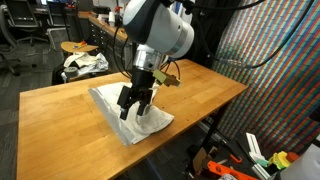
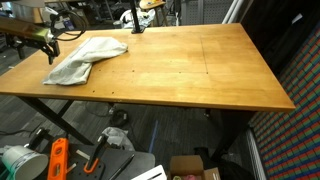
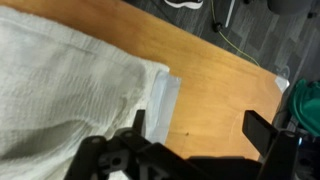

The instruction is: Fold the cloth

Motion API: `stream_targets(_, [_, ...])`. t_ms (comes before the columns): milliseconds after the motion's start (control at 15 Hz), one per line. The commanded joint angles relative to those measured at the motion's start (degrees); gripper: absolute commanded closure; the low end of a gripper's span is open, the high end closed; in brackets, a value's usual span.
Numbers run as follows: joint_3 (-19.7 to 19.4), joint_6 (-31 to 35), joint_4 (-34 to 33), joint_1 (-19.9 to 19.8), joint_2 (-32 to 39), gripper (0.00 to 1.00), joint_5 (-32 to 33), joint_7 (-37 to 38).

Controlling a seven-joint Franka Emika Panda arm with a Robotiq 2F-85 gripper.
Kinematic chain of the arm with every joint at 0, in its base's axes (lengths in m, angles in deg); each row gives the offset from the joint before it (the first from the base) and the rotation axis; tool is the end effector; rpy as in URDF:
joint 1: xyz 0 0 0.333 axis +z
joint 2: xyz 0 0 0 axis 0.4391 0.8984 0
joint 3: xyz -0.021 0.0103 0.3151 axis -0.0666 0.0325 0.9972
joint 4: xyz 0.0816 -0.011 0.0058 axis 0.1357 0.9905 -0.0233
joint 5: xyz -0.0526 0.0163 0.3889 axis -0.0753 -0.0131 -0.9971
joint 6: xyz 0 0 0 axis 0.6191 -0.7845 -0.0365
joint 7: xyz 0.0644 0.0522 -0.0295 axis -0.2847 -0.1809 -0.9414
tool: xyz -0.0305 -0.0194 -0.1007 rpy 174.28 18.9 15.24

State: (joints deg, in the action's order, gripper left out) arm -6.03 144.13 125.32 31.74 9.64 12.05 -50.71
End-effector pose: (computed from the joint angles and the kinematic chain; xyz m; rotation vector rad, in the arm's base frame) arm 0.4678 0.1693 0.2880 -2.6224 -0.5145 0.1884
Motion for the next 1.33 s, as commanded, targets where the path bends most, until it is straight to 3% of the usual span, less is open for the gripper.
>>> stream_targets(0, [-3.79,-1.86,-7.73,-2.41,1.10,0.00,-1.49,0.99])
stream_targets(467, [-9.18,-4.21,-28.33,-7.21,16.11,0.00,1.76,9.91])
stream_targets(867, [-10.17,-15.03,-45.88,-12.14,29.87,0.00,5.86,18.37])
stream_targets(1267, [-11.09,-21.16,-54.39,-15.02,34.63,0.00,8.20,23.93])
